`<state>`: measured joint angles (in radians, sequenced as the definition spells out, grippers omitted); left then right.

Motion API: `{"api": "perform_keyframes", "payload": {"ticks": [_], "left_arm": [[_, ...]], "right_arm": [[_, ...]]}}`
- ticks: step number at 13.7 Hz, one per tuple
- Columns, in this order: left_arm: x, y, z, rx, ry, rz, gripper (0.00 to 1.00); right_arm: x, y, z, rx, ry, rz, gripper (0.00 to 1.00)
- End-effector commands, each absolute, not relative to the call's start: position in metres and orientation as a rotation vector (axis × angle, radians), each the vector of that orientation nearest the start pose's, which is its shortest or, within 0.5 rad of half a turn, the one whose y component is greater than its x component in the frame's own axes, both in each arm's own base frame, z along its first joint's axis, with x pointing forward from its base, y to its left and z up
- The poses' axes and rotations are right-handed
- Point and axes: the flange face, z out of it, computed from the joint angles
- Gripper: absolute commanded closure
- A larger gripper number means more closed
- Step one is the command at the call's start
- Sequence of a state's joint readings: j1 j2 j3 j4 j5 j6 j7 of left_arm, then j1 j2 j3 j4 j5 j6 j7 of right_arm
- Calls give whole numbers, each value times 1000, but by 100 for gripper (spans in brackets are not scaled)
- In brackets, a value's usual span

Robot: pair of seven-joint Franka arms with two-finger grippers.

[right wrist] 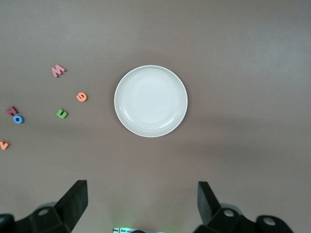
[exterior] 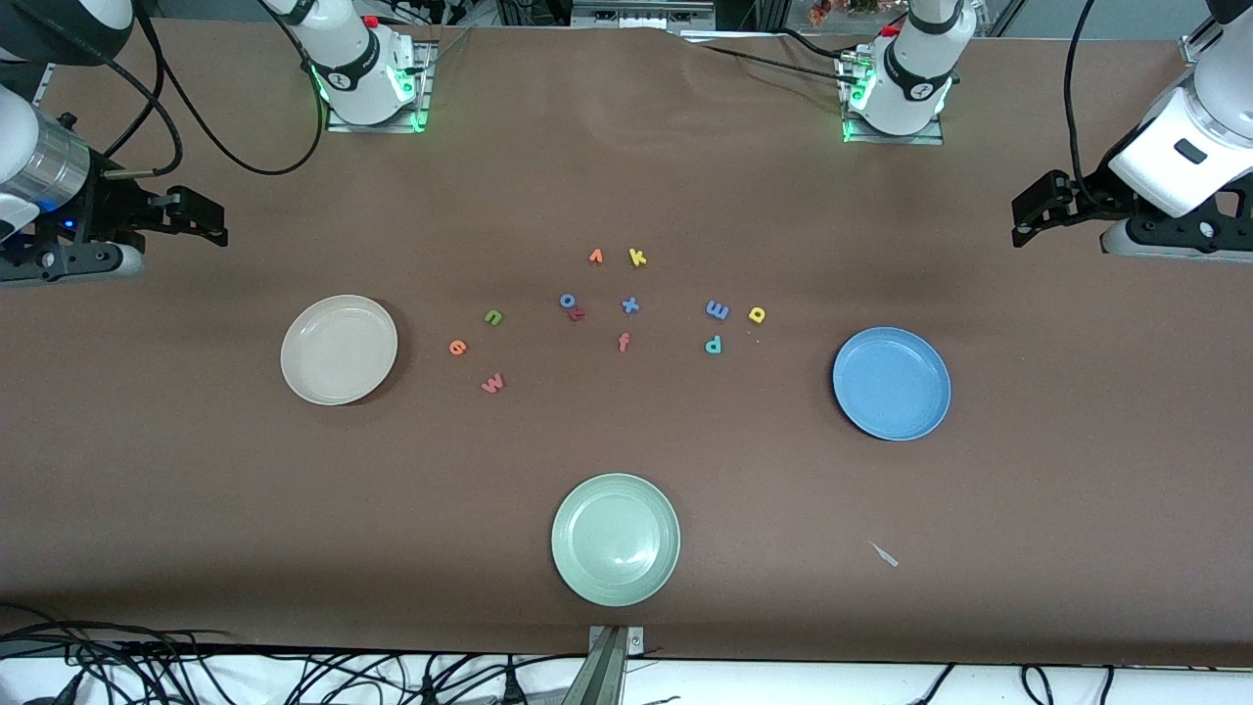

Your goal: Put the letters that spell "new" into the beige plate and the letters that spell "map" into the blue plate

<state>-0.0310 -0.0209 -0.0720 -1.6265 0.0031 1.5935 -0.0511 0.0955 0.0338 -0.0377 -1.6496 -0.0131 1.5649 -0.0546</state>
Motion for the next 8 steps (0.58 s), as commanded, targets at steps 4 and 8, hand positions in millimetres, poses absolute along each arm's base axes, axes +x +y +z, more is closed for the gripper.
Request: {"api": "perform_keyframes", "payload": {"ticks": [4,8], "left_arm": [[544,-56,616,-3156,108,26,0],[544,-56,616,-3156,108,26,0]], "right_arm": [[553,35,563,-3146,-207,165,0],[553,36,562,-3144,-204,160,0]]}}
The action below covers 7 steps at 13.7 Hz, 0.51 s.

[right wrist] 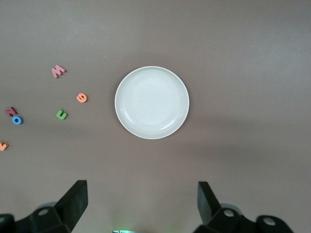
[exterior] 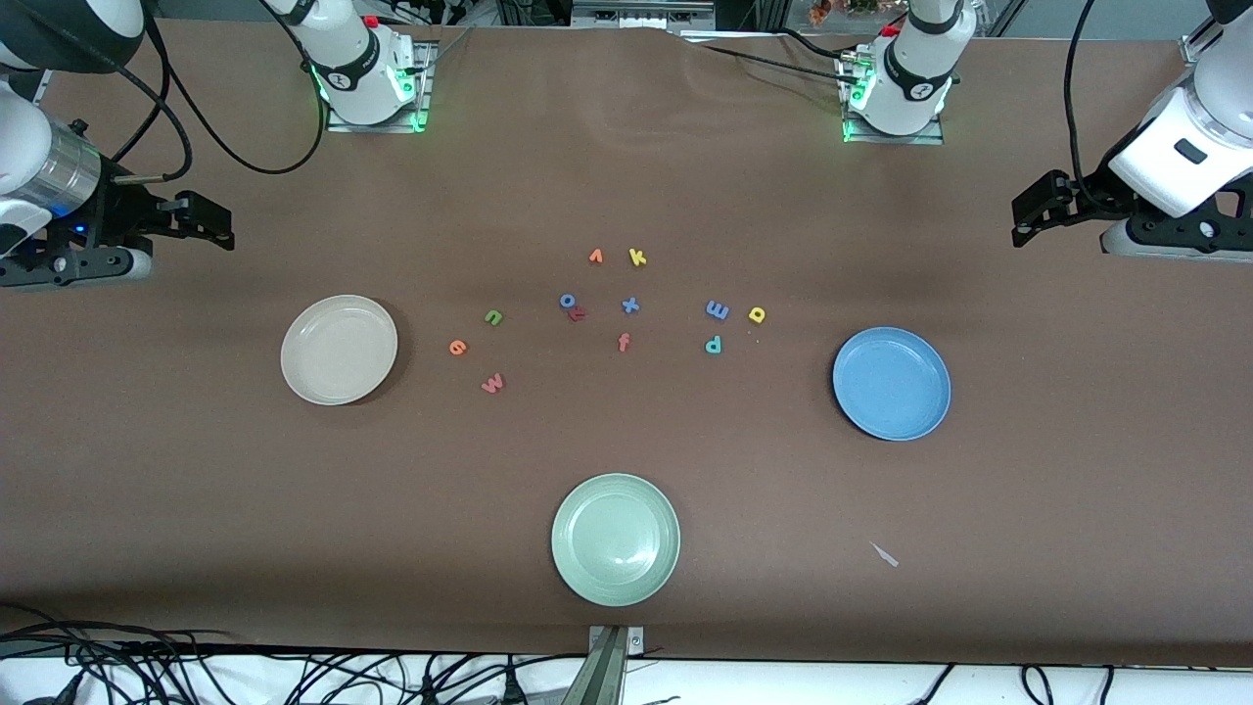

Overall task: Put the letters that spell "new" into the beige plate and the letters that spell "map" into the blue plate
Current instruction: 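Reach the right gripper toward the orange e beside the white plate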

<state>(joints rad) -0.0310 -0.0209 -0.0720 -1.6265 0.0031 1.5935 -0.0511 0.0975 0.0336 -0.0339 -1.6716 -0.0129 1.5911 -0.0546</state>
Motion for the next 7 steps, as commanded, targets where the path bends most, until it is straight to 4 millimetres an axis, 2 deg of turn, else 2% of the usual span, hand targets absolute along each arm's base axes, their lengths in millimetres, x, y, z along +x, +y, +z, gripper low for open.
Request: {"api": "perform_keyframes", "payload": {"ticks": [1,3,7], "left_arm": [[544,-56,616,-3156,108,26,0],[544,-56,616,-3155,111,26,0],[544,-56,616,-3155,111,26,0]], "right_arm": [[554,38,561,-3143,-202,152,0],[554,48,558,-3143,-219,147,0],[555,52,552,-3143,-224,137,0]]}}
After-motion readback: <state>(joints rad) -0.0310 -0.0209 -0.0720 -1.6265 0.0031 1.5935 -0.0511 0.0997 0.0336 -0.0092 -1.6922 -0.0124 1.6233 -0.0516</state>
